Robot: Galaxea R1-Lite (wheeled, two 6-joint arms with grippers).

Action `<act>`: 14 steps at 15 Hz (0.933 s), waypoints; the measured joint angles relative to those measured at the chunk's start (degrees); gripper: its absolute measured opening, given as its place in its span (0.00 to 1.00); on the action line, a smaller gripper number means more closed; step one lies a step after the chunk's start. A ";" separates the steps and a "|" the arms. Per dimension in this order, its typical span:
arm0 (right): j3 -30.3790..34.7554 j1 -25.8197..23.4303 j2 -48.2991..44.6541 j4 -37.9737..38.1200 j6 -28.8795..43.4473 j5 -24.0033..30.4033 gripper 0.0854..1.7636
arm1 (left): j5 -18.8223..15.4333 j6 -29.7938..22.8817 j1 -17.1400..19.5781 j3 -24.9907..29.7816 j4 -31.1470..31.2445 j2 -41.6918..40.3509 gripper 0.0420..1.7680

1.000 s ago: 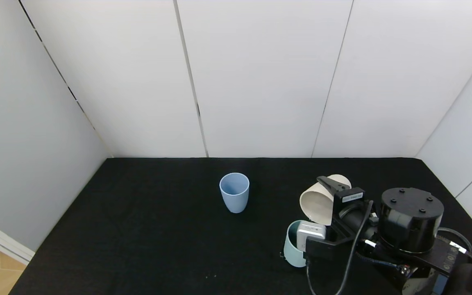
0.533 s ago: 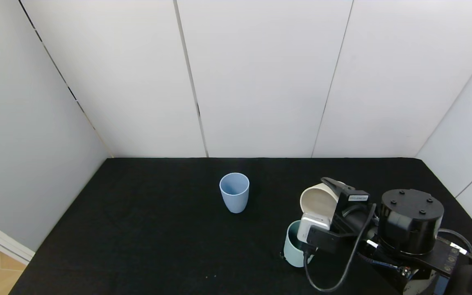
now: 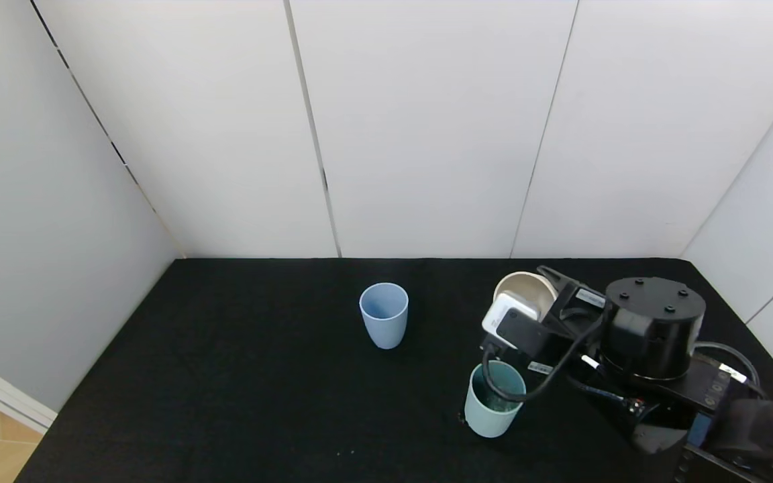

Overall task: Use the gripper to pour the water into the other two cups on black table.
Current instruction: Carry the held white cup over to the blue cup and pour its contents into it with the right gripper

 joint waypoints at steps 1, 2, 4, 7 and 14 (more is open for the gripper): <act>-2.15 0.11 0.02 2.51 1.66 -0.44 0.73 | 0.00 0.02 0.00 0.00 0.01 0.00 0.97; -4.52 0.17 0.04 5.24 3.07 -0.76 0.73 | 0.00 0.00 0.00 0.00 0.00 0.00 0.97; -9.18 0.24 0.37 9.64 4.58 -0.96 0.73 | -0.02 -0.02 0.00 0.00 0.01 0.00 0.97; -16.53 0.59 2.82 12.37 4.86 -1.02 0.73 | 0.00 0.00 0.00 0.00 -0.02 0.00 0.97; -31.94 3.15 13.12 18.53 2.90 -3.29 0.73 | 0.00 0.00 0.00 0.00 0.00 0.00 0.97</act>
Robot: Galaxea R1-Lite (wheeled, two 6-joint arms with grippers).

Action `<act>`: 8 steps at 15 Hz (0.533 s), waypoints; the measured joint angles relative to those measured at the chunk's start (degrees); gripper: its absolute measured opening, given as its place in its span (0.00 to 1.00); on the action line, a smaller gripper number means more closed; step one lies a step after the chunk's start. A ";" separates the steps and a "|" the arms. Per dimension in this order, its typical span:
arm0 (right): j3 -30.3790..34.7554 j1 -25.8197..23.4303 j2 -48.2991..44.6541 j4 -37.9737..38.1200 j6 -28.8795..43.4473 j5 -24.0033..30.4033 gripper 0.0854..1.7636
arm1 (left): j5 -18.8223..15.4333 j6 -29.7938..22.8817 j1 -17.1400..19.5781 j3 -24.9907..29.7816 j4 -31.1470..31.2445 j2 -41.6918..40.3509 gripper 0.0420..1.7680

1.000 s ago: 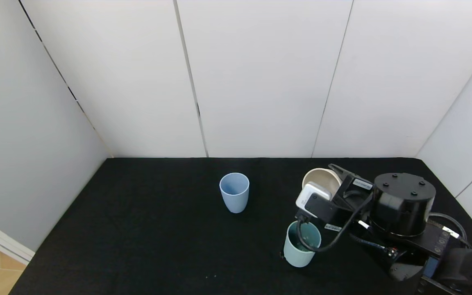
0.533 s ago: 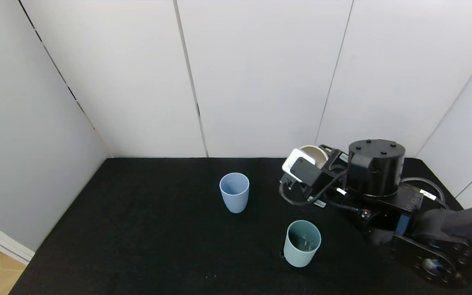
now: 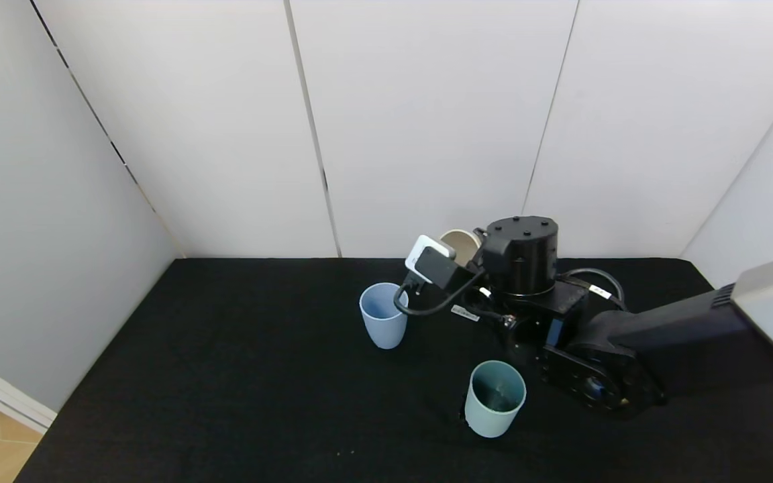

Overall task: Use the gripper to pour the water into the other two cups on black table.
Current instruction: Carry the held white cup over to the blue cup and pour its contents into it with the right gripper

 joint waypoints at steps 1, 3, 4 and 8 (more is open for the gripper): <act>-2.43 0.27 1.08 1.84 -0.05 -0.13 0.73 | 0.00 0.00 0.00 0.00 0.01 0.00 0.97; -7.92 0.69 3.43 5.27 -0.46 -1.29 0.73 | 0.00 0.02 0.00 0.00 0.01 0.00 0.97; -10.70 0.90 4.61 6.83 -0.99 -2.19 0.73 | 0.00 0.00 0.00 0.00 0.01 0.00 0.97; -21.39 1.07 10.09 11.35 -3.12 -4.79 0.73 | 0.00 0.00 0.00 0.00 0.01 0.00 0.97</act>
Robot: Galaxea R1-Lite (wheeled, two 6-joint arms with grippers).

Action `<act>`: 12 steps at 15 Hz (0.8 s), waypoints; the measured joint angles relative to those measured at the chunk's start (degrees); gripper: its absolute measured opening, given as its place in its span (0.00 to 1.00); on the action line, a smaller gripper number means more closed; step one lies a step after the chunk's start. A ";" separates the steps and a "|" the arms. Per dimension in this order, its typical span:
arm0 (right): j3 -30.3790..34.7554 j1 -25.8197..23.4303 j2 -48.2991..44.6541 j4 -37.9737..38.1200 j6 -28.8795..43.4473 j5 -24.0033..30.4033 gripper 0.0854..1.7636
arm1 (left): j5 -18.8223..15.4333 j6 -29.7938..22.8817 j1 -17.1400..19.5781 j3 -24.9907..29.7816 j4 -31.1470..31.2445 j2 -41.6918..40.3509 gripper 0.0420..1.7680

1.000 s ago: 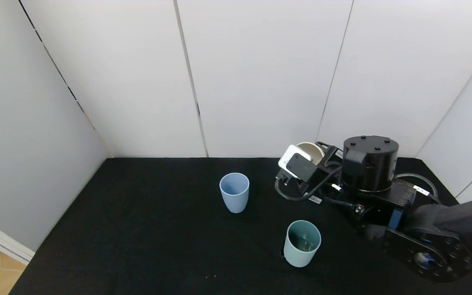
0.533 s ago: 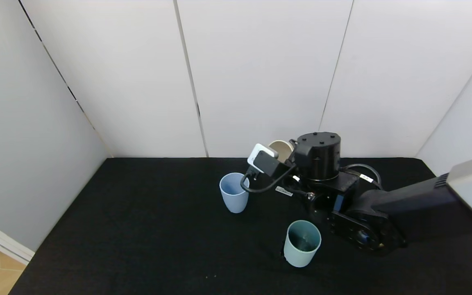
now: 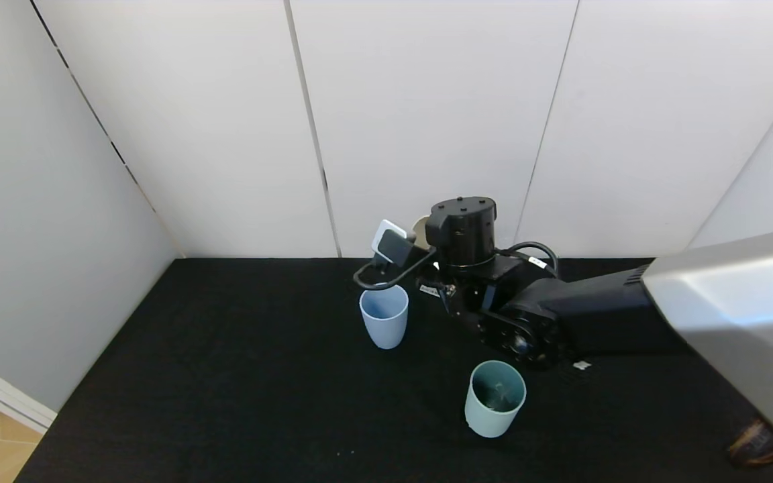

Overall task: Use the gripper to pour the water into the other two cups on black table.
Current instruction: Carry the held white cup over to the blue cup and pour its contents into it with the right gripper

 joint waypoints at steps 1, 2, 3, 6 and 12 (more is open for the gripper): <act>-2.10 0.05 1.55 0.17 -1.34 -0.99 0.73 | -0.02 0.02 0.00 0.00 0.00 0.00 0.97; -3.74 0.13 2.89 0.05 -3.47 -1.96 0.73 | -0.02 0.00 0.00 0.00 -0.01 0.00 0.97; -5.07 0.28 4.02 -0.06 -5.47 -2.62 0.73 | 0.00 0.00 0.00 0.00 0.00 0.00 0.97; -7.50 1.27 6.67 -0.09 -9.95 -3.15 0.73 | -0.02 0.00 0.00 0.00 -0.01 0.00 0.97; -7.86 2.40 8.41 -0.30 -17.49 -3.30 0.73 | 0.00 0.00 0.00 0.00 -0.01 0.00 0.97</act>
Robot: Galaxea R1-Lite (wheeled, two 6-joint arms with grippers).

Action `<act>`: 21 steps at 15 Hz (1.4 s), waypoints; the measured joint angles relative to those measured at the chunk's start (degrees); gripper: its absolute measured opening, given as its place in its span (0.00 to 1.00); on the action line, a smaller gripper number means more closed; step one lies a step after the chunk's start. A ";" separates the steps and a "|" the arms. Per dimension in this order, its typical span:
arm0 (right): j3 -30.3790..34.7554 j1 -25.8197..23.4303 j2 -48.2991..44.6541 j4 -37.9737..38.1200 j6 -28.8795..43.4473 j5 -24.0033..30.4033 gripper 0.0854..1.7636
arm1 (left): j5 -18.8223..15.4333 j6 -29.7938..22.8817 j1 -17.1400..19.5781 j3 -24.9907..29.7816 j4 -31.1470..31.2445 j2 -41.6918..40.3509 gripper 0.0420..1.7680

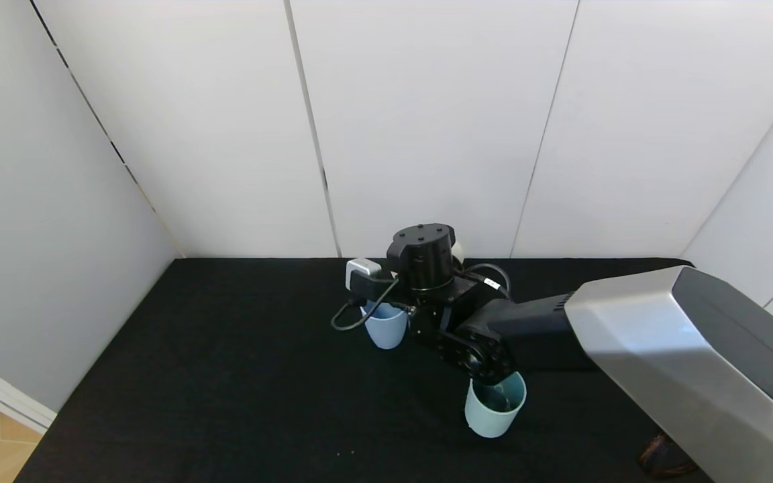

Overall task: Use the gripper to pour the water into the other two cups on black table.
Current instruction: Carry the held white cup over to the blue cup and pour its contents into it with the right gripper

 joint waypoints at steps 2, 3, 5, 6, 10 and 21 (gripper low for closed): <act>0.15 0.02 0.22 0.00 -2.18 -0.02 0.73 | 0.00 0.00 0.00 0.00 0.01 0.00 0.97; 0.23 0.00 0.30 0.00 -3.95 -0.02 0.73 | 0.00 0.00 0.00 0.00 0.01 0.00 0.97; 0.30 0.00 0.41 -0.05 -7.94 -0.04 0.73 | 0.00 0.02 0.00 0.00 0.00 0.00 0.97; 0.30 -0.02 0.44 -0.07 -9.57 -0.02 0.73 | 0.00 0.02 0.00 0.00 0.01 0.00 0.97; 0.11 0.38 0.44 -0.11 -14.86 -0.02 0.73 | -0.02 0.02 0.00 0.00 0.00 0.00 0.97; -0.13 1.27 0.00 -0.44 -23.95 0.09 0.73 | 0.01 0.00 0.00 0.00 0.01 0.00 0.97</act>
